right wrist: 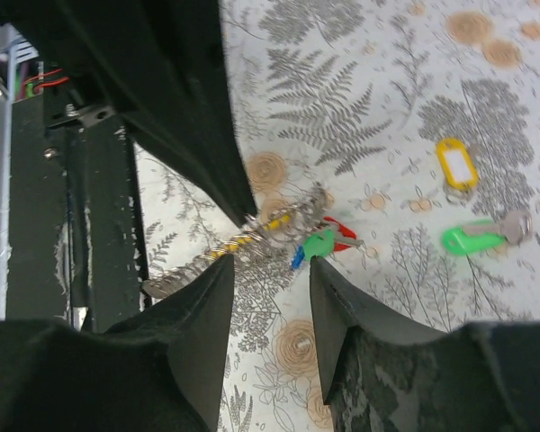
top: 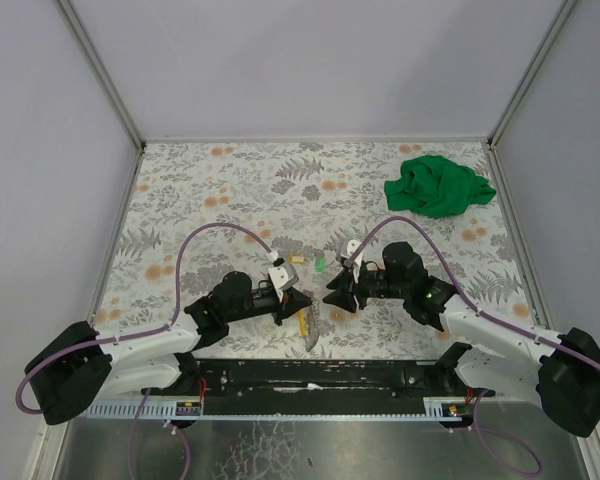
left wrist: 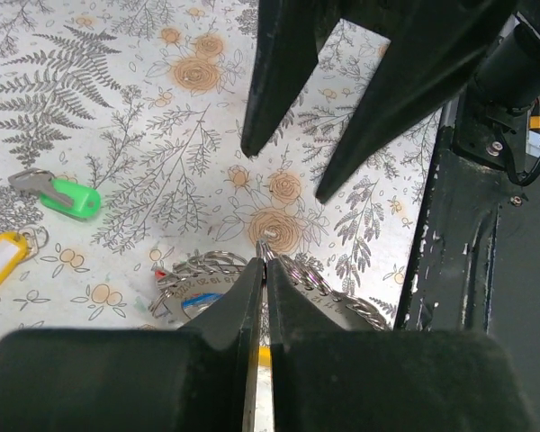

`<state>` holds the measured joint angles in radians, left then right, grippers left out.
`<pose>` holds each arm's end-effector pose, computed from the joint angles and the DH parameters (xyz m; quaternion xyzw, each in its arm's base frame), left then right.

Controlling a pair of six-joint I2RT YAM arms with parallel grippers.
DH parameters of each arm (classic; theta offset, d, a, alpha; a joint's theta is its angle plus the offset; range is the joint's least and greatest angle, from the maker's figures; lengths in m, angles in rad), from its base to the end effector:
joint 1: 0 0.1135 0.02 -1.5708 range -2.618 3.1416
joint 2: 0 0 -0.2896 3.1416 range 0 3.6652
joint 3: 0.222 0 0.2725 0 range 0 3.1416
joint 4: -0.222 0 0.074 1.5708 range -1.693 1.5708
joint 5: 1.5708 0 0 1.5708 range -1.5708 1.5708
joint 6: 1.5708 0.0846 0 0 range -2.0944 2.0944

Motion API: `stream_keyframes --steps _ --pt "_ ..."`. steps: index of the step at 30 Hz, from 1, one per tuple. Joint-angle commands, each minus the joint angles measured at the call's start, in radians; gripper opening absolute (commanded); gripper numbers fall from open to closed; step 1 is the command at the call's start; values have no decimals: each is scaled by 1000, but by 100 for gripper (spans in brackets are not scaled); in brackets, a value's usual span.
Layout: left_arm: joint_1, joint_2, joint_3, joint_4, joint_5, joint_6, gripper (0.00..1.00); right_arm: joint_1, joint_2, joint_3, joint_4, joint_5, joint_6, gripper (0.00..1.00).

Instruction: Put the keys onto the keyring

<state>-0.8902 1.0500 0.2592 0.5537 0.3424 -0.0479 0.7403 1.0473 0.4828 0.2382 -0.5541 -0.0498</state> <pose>0.1383 -0.2160 0.1818 0.4127 0.6635 -0.3949 0.4831 0.1694 0.2151 0.2260 -0.4479 0.6600 0.3989 0.4523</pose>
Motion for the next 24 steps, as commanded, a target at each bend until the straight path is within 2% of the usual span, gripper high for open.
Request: stream_keyframes --steps 1,5,9,21,24 --pt "-3 -27 65 -41 8 69 0 -2 -2 13 57 -155 -106 46" --pt "-2 -38 105 -114 9 104 0 -2 35 45 45 -191 -153 46" --pt "-1 -54 110 -127 32 113 0 -3 55 67 32 -159 -177 46" --pt "12 -55 87 -66 21 75 0 -2 142 96 36 -225 -161 47" --pt "17 -62 79 -54 -15 61 0 -3 156 101 30 -252 -147 43"
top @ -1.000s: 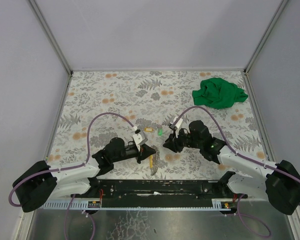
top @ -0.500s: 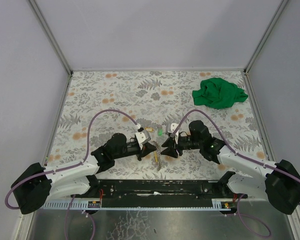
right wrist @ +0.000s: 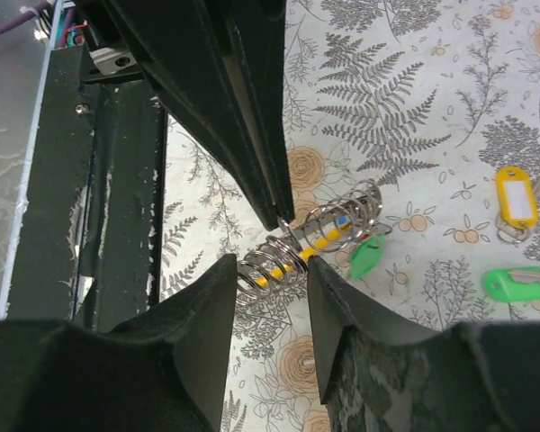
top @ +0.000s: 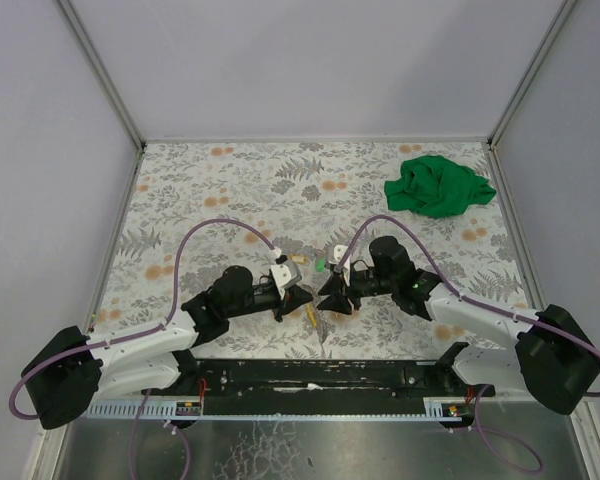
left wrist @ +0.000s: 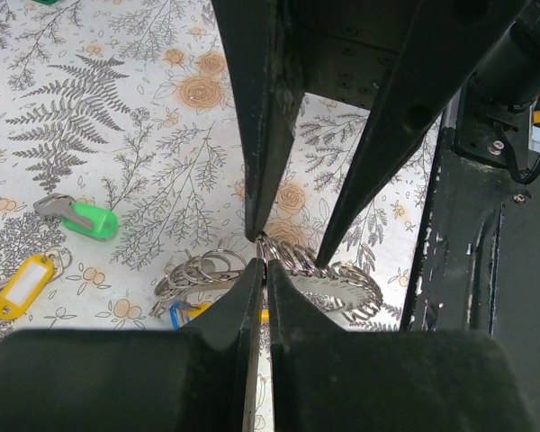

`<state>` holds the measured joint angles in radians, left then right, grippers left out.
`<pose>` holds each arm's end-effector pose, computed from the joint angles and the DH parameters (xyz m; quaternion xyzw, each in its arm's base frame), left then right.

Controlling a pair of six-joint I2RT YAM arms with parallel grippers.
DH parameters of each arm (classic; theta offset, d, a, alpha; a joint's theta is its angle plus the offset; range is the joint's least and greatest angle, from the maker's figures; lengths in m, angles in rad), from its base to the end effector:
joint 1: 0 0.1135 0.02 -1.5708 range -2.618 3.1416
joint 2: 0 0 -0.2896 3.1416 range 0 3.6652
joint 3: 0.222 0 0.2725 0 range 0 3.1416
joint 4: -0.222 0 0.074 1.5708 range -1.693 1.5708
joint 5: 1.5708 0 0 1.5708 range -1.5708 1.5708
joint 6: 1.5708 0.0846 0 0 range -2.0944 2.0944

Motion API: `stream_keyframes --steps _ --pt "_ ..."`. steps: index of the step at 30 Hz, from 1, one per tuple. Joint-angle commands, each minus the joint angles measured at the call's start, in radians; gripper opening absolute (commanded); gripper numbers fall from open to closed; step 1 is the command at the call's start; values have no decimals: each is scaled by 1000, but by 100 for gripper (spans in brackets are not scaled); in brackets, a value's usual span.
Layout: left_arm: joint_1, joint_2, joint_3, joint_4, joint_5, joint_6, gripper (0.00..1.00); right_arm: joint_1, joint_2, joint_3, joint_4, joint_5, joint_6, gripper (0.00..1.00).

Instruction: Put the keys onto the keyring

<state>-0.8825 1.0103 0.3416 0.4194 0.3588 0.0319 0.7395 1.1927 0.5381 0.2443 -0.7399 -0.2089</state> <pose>0.1424 -0.2199 0.2033 0.4412 0.6487 -0.3775 0.4919 0.1726 0.2346 0.2140 -0.5324 0.6032 0.4258 0.4140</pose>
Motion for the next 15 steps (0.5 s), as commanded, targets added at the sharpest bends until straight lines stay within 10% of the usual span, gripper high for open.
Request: stream_keyframes --steps 1,11,15 --pt "11 -24 -5 79 -51 -23 0 -2 10 48 14 -75 15 41" --pt "22 -26 3 53 -189 -65 0 0 -60 51 -157 -153 25 28" --pt "22 -36 -5 55 -137 -44 0 0 -118 23 -110 19 56 43"
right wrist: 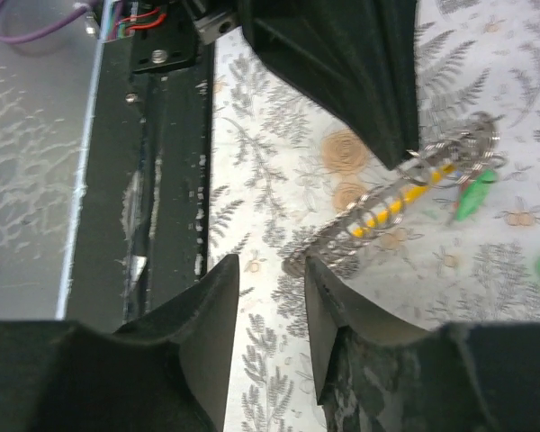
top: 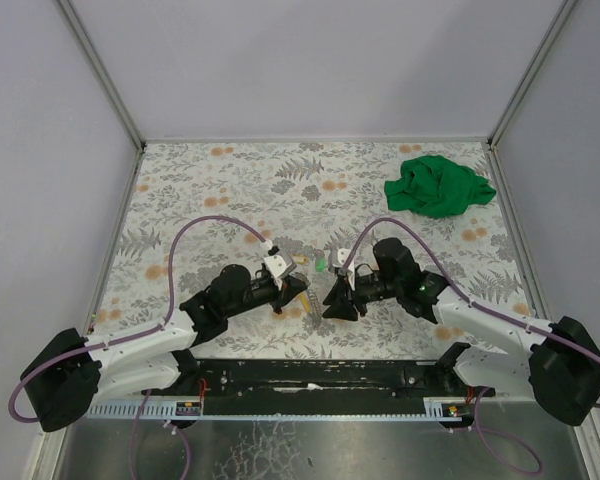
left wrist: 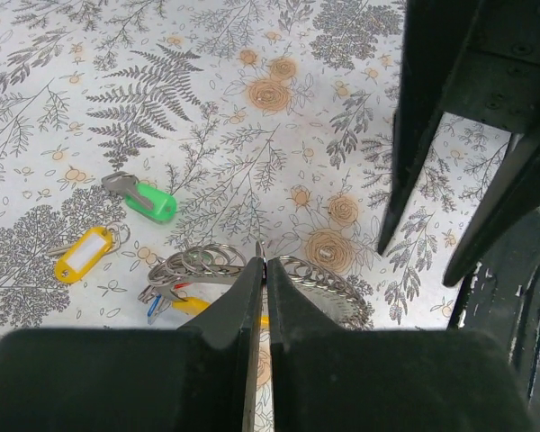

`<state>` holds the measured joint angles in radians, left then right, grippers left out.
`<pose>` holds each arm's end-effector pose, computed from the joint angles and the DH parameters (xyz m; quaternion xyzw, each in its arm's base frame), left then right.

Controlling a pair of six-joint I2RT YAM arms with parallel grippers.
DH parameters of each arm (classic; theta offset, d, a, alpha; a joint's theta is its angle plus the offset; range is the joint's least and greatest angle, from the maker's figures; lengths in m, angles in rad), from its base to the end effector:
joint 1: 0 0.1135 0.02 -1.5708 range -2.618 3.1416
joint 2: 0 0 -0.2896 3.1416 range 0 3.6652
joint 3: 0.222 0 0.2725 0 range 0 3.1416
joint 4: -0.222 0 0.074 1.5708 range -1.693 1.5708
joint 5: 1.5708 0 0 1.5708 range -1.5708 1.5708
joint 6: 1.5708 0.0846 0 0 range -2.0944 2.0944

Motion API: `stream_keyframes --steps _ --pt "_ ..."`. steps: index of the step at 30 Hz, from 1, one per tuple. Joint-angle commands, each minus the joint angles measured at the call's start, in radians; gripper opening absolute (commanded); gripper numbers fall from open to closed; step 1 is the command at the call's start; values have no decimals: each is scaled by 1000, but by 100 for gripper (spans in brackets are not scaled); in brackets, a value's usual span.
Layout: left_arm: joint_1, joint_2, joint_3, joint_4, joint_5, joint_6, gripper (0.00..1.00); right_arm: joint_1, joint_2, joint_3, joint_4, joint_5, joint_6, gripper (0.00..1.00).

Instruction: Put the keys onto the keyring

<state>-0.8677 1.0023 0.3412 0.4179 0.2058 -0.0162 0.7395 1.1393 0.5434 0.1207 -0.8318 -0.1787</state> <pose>0.1568 -0.2118 0.2039 0.3812 0.6874 -0.3353 0.5194 0.1566 0.2275 0.2171 -0.5347 0.6068 0.4633 0.3624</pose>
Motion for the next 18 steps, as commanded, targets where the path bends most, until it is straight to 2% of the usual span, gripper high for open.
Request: stream_keyframes --steps 1,6,11,18 --pt "7 -29 -3 52 33 11 0 0 -83 13 29 141 27 47" --pt "7 -27 16 7 81 42 0 0 -115 15 77 212 -22 59" --pt "7 -22 35 -26 108 66 0 0 -69 3 108 138 -199 61" --pt "7 -10 44 -34 151 83 0 0 -17 62 34 74 -418 60"
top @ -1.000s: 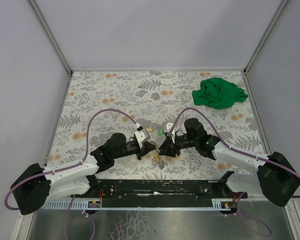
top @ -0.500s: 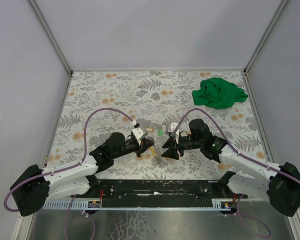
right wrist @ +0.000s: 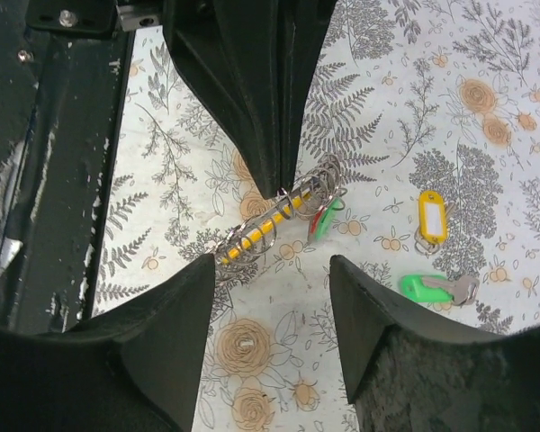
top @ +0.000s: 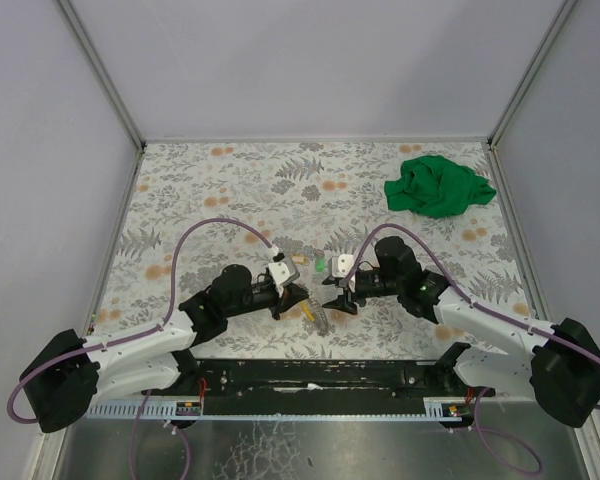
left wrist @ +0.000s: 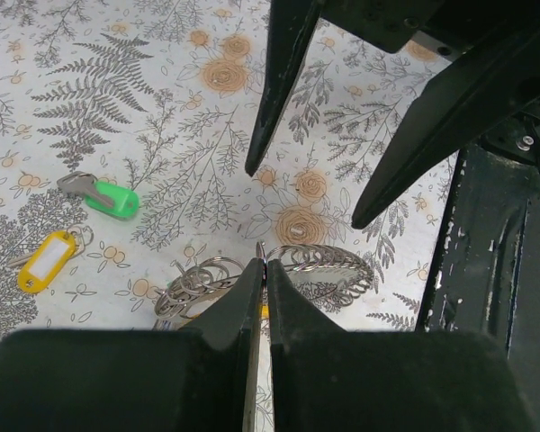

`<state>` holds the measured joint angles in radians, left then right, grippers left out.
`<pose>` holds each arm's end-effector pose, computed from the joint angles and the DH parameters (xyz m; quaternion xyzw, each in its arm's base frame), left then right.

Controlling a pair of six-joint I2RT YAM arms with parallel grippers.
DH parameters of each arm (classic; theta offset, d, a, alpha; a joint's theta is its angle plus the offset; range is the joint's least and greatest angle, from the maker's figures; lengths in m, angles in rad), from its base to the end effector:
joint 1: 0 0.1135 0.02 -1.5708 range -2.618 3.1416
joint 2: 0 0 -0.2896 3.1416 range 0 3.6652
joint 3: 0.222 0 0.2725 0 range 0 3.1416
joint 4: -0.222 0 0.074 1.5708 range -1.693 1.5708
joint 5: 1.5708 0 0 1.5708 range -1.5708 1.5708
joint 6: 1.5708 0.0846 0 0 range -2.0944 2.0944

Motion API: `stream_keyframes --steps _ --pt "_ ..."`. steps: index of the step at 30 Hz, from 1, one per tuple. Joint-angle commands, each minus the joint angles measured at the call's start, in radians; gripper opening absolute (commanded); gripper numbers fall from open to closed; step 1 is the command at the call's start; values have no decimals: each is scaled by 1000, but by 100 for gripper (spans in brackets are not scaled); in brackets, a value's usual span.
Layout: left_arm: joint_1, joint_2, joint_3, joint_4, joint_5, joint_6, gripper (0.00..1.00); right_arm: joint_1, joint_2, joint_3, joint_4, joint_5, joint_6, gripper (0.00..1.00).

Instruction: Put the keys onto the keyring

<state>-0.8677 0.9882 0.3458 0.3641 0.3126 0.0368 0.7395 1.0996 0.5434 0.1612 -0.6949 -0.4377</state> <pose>0.1470 -0.2136 0.2017 0.4289 0.6684 -0.3538 0.4941 0.1661 0.2248 0.2287 -0.5914 0.5459 0.3585 0.4730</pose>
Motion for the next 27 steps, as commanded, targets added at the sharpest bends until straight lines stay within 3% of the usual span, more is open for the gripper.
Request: stream_keyframes --steps 1,7,16,27 --pt "7 9 43 17 48 31 0 0 37 70 -6 -77 -173 59" --pt "7 17 61 1 77 37 0 -1 112 117 -4 -119 -197 52" --pt "7 13 63 3 76 36 0 0 166 142 -20 -161 -201 31" --pt "6 9 59 13 95 37 0 0 208 148 -2 -197 -202 19"
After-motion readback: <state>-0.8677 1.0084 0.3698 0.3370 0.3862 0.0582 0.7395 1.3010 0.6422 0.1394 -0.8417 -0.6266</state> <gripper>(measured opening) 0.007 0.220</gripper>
